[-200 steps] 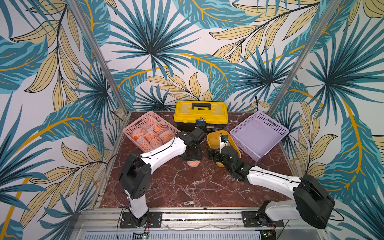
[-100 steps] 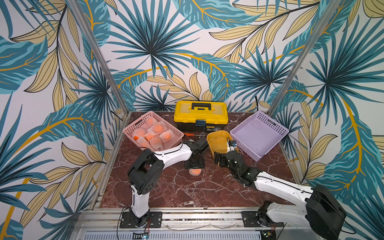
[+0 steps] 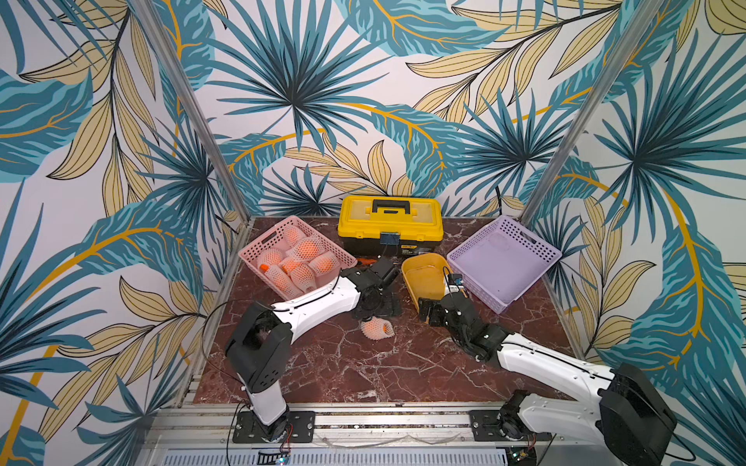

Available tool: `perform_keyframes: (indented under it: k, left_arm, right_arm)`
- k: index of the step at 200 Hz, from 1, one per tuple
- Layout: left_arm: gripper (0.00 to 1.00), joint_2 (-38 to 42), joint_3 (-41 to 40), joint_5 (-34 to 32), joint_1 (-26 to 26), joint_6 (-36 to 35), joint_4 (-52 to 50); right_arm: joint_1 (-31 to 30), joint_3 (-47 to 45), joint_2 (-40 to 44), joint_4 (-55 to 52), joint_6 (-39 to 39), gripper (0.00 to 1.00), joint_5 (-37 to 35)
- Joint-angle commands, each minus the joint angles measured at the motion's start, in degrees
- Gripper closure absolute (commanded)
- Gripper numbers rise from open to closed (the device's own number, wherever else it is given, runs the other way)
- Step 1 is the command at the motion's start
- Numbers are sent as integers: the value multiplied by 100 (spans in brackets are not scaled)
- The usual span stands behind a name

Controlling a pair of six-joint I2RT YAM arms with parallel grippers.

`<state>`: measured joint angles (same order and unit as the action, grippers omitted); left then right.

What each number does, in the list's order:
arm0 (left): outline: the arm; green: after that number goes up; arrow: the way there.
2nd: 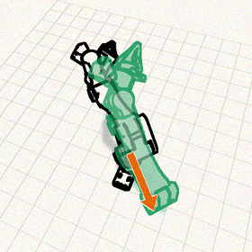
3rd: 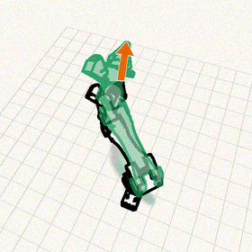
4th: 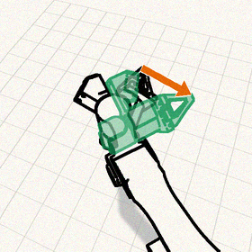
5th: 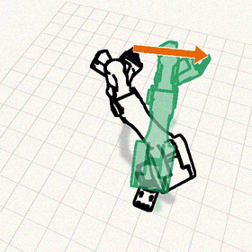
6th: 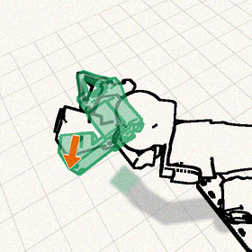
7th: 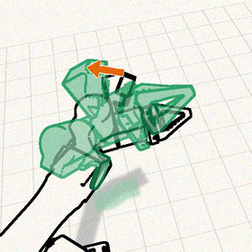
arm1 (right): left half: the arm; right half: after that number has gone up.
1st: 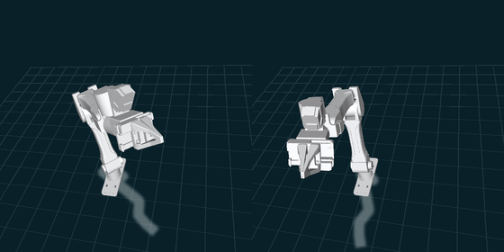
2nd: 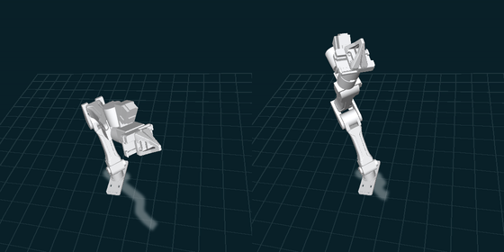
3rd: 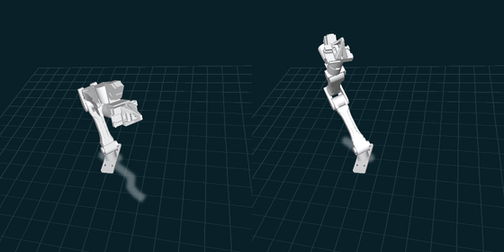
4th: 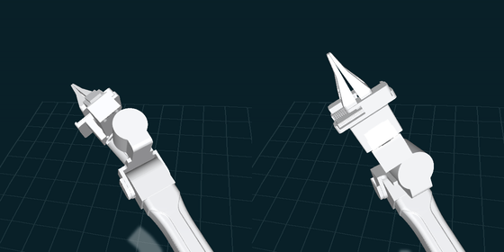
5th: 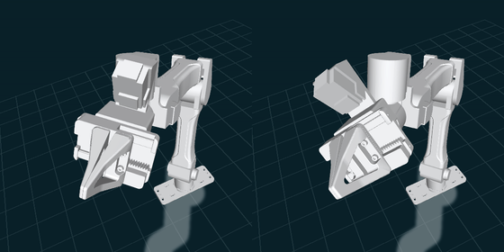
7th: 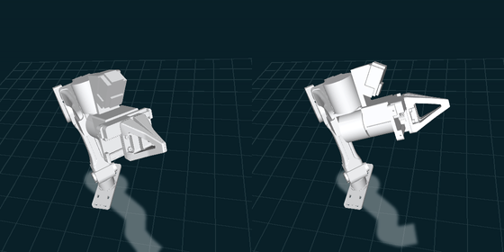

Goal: Remove foam nets from oranges
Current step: Place the orange at the center of the board, then remove the foam net from the orange.

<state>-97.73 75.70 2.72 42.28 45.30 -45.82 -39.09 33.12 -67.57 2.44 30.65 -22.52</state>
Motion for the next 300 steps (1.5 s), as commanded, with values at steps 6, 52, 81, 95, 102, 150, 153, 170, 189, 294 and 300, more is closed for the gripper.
perform_keyframes:
  k: [6, 52, 81, 95, 102, 150, 153, 170, 189, 294, 300]
  left_arm:
    - [0, 250, 35, 60, -93, -118, -43]
    - [1, 167, -223, 227, -368, -95, 3]
    - [1, 423, -498, 189, -560, -76, 159]
    - [7, 384, -687, 420, -673, -15, 380]
    - [10, 322, -777, 578, -703, -4, 517]
    - [26, -156, -1049, 969, -739, -36, 1126]
    - [27, -172, -1049, 959, -739, -38, 1136]
    - [29, -193, -1092, 975, -765, -46, 1215]
    - [28, -193, -1068, 1005, -765, -72, 1242]
    - [30, -483, -1123, 878, -844, -178, 1286]
    - [31, -492, -1134, 845, -853, -192, 1282]
  right_arm:
    - [6, 186, 7, -210, -52, 0, 383]
    - [-25, 550, -527, -401, 20, 0, 870]
    - [-89, 817, -1009, -440, -35, 0, 1455]
    - [-107, 887, -1209, -386, -12, 1, 1653]
    - [-116, 897, -1259, -308, -8, 1, 1729]
    - [-145, 1281, -1884, -254, -47, 8, 2306]
    - [-148, 1266, -1898, -233, -35, 8, 2299]
    - [-147, 1219, -1918, -87, 18, 9, 2233]
    - [-146, 1243, -1868, -103, 27, 11, 2200]
    - [-145, 1022, -1091, -75, -7, 20, 2219]
    - [-147, 995, -1072, -24, 21, 22, 2340]
